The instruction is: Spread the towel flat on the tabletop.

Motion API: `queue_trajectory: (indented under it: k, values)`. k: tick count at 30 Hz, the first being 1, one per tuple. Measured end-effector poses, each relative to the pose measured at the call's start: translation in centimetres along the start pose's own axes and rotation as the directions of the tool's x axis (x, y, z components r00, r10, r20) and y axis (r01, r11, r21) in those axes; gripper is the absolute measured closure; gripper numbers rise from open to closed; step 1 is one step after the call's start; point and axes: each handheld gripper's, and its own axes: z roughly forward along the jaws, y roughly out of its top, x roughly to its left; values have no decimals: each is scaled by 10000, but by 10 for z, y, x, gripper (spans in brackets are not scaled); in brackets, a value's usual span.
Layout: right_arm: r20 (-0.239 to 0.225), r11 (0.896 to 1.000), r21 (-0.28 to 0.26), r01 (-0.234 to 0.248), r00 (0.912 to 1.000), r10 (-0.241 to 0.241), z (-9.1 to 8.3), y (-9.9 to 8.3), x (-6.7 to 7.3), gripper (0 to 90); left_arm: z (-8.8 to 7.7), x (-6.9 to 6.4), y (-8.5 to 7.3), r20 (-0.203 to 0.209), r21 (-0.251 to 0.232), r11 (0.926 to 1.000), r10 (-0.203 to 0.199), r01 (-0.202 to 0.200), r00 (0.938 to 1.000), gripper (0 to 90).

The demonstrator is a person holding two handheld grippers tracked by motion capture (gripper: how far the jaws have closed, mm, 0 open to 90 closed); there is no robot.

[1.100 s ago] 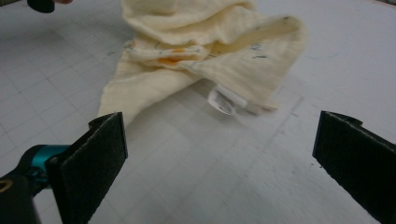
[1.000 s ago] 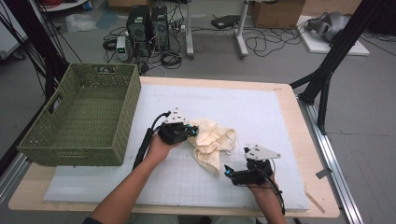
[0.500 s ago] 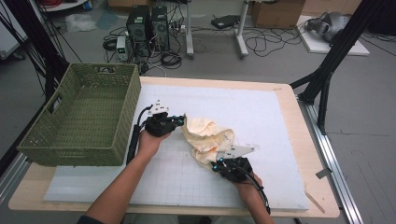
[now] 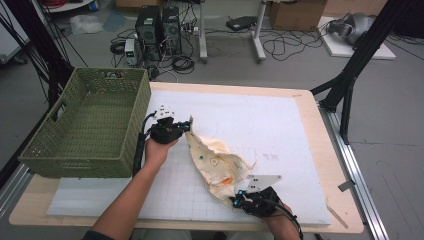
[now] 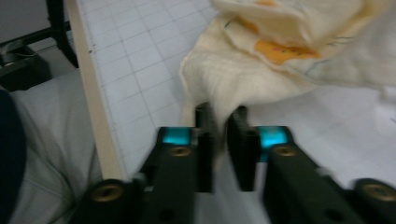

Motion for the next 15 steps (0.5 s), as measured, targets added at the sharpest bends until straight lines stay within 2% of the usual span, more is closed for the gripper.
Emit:
queue_trajectory:
  k: [2,3,4,6,8,10,12,13,14,15]
  values:
    - [285,9982,-592,-100,9995,117,-13,2,-4,629,1,-3,0,23,72,9999,119,-119,9999,879]
    - [455,9944,-1031,-250,9985,298,-21,4,-6,601,1,-4,1,17,38,9999,153,-153,9999,879]
    - [686,9892,-1439,-285,9969,387,-30,6,-9,534,1,-4,1,17,18,9999,157,-157,9999,879]
    - [1368,9771,-2087,-408,9881,704,-45,12,-15,471,2,-4,0,27,50,9999,153,-153,9999,879]
    - [2023,9725,-2293,-412,9753,891,-52,18,-23,382,3,-4,-1,35,101,9999,103,-103,9999,879]
    - [2485,9688,-2421,-537,9617,1154,-52,23,-32,312,3,-4,-1,3,92,9999,95,-95,10000,879]
    - [2647,9686,-2380,-724,9546,1364,-45,28,-42,297,3,-4,-1,12,82,9999,133,-133,9999,879]
    - [2574,9677,-2373,-853,9550,1473,-39,29,-48,299,3,-4,-1,4,63,9999,109,-109,9999,879]
    - [2340,9667,-2309,-1106,9580,1655,-33,30,-54,335,2,-4,0,-2,37,9999,114,-114,9999,879]
    - [1983,9670,-2203,-1279,9648,1728,-27,31,-59,423,2,-3,0,-36,28,9999,108,-108,9999,879]
